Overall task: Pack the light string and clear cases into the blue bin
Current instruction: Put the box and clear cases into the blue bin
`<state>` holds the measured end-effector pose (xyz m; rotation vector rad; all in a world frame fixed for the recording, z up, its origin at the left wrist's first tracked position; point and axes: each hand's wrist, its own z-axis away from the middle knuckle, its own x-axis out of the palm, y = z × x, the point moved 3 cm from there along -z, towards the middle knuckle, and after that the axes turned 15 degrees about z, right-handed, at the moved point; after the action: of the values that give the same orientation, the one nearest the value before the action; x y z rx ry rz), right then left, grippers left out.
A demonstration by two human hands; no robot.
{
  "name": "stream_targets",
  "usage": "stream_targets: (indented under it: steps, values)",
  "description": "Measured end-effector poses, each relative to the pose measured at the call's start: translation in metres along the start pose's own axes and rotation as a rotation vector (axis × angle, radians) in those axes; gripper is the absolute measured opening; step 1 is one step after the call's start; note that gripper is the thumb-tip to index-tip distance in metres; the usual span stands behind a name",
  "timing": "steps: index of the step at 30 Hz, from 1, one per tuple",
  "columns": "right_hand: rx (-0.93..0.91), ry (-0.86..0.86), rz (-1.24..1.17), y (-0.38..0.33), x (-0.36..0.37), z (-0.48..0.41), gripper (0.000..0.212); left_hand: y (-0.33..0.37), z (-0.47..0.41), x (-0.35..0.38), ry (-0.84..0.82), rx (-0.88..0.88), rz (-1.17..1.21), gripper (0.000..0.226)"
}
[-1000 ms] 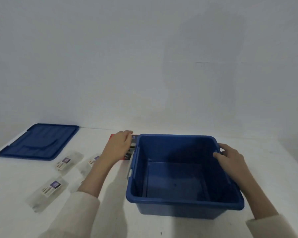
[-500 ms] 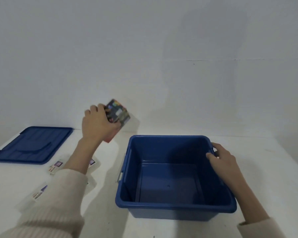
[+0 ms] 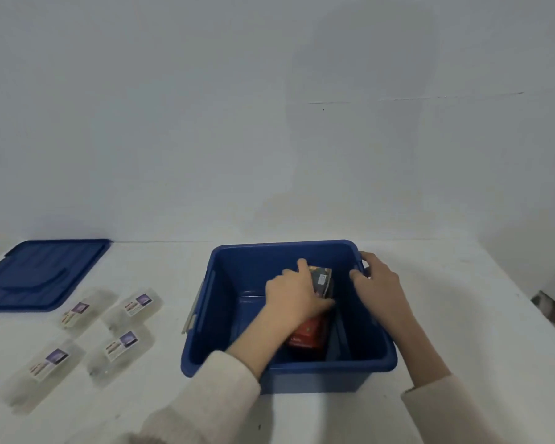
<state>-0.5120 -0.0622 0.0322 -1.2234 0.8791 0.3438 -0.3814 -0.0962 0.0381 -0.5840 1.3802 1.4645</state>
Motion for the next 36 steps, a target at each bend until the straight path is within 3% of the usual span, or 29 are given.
stream_targets:
  steps: [3,6,8,13,16,19,21,25,28,32,36]
  values:
    - [-0.005,-0.002,-0.013,0.000,0.000,0.000,0.038,0.008,0.001,0.011,-0.044,0.008,0.117,0.076]
    - [-0.012,-0.010,-0.033,0.000,0.001,0.000,0.037,0.007,0.000,0.006,-0.223,-0.054,0.422,0.053]
    - [-0.015,-0.012,-0.042,0.001,0.001,0.000,0.036,0.001,0.000,0.004,-0.247,-0.079,0.555,0.045]
    - [-0.020,-0.014,-0.023,0.001,0.001,0.000,0.034,-0.006,0.001,0.006,-0.249,-0.060,0.707,0.046]
    - [-0.012,-0.039,0.074,-0.003,-0.002,0.003,0.044,-0.010,0.002,0.004,-0.272,-0.020,0.687,0.052]
    - [-0.028,-0.027,0.347,-0.012,-0.009,0.009,0.063,-0.018,0.013,-0.007,-0.164,0.087,0.583,0.058]
    - [-0.112,0.051,0.427,-0.032,-0.013,0.018,0.064,-0.028,0.026,-0.025,-0.019,0.164,0.654,0.052]
    - [-0.423,0.176,0.242,-0.102,-0.003,0.050,0.048,-0.079,0.053,-0.077,0.366,0.267,0.891,0.027]
    - [-0.645,0.136,0.118,-0.161,0.034,0.086,0.040,-0.142,0.066,-0.109,0.567,0.178,0.877,0.021]
    - [-0.823,-0.032,0.052,-0.223,0.110,0.118,0.038,-0.237,0.075,-0.132,0.586,-0.068,0.757,0.026]
    - [-0.731,-0.228,0.189,-0.254,0.193,0.110,0.044,-0.320,0.070,-0.137,0.424,-0.290,0.458,0.048]
